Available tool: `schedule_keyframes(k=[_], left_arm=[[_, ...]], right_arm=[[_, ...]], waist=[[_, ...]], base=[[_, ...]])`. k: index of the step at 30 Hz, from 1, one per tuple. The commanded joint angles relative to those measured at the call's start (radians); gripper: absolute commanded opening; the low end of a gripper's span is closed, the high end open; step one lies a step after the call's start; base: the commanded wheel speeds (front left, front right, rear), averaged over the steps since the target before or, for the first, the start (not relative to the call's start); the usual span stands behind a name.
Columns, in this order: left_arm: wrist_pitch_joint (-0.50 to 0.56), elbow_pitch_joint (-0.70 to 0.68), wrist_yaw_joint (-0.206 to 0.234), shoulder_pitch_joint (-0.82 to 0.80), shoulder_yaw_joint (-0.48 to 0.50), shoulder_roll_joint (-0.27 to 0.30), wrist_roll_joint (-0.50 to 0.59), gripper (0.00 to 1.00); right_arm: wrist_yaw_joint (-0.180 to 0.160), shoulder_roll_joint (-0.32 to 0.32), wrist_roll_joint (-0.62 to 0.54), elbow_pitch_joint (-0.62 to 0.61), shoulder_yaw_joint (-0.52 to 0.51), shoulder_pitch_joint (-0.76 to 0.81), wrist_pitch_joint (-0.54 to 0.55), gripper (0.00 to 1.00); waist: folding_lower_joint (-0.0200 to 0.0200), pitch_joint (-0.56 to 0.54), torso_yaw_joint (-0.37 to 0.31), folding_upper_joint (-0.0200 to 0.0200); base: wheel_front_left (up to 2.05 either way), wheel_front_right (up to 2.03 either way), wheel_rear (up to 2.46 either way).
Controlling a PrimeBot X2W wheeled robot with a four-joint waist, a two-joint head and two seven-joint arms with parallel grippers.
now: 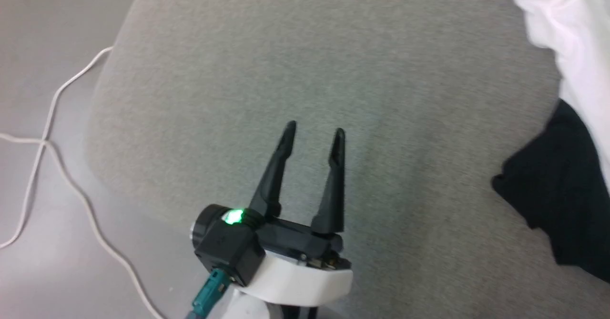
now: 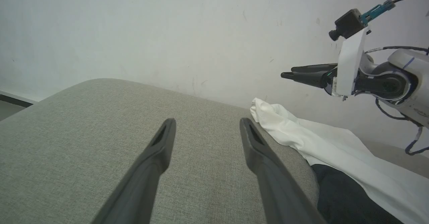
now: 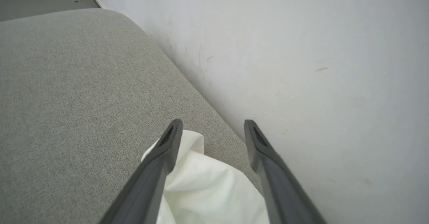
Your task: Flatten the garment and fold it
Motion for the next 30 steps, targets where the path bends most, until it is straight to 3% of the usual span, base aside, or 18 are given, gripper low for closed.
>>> schedule_keyframes(k=[1, 7, 11, 15, 20, 24, 26, 30], left_arm=[[-0.005, 0.010, -0.009, -0.006, 0.018, -0.002, 0.021, 1.00], [-0.005, 0.038, -0.042, 0.037, 0.102, 0.005, 0.064, 1.00], [-0.005, 0.047, -0.057, 0.084, 0.154, 0.026, 0.076, 1.00], [-0.005, 0.059, -0.069, 0.130, 0.185, 0.051, 0.081, 1.00], [-0.005, 0.076, -0.082, 0.169, 0.197, 0.076, 0.077, 1.00], [0.001, 0.083, -0.084, 0.191, 0.200, 0.093, 0.072, 1.00], [0.007, 0.082, -0.083, 0.197, 0.200, 0.101, 0.073, 1.00], [0.049, 0.086, -0.103, 0.167, 0.178, 0.123, 0.089, 1.00]], right_arm=[[-0.002, 0.000, 0.015, -0.010, -0.044, 0.041, -0.036, 1.00], [-0.002, -0.004, 0.034, -0.120, -0.290, 0.266, -0.153, 1.00], [-0.002, 0.035, -0.003, -0.253, -0.514, 0.504, -0.207, 1.00], [-0.002, 0.158, -0.091, -0.412, -0.790, 0.795, -0.238, 1.00], [-0.002, 0.399, -0.221, -0.627, -1.058, 1.141, -0.262, 1.00], [-0.002, 0.592, -0.280, -0.727, -1.129, 1.327, -0.298, 1.00], [-0.002, 0.634, -0.291, -0.735, -1.140, 1.378, -0.328, 1.00], [-0.002, 0.658, -0.286, -0.712, -1.134, 1.408, -0.376, 1.00]], waist=[[0.0000, -0.092, -0.111, 0.0000], [0.0000, -0.180, -0.229, 0.0000], [0.0000, -0.240, -0.309, 0.0000], [0.0000, -0.292, -0.376, 0.0000], [0.0000, -0.333, -0.428, 0.0000], [0.0000, -0.347, -0.464, 0.0000], [0.0000, -0.348, -0.487, 0.0000], [0.0000, -0.336, -0.526, 0.0000]], base=[[0.00, 0.00, 0.00], [0.00, 0.00, 0.00], [0.00, 0.00, 0.00], [0.00, 0.00, 0.00], [0.00, 0.00, 0.00], [0.00, 0.00, 0.00], [0.00, 0.00, 0.00], [0.00, 0.00, 0.00]])
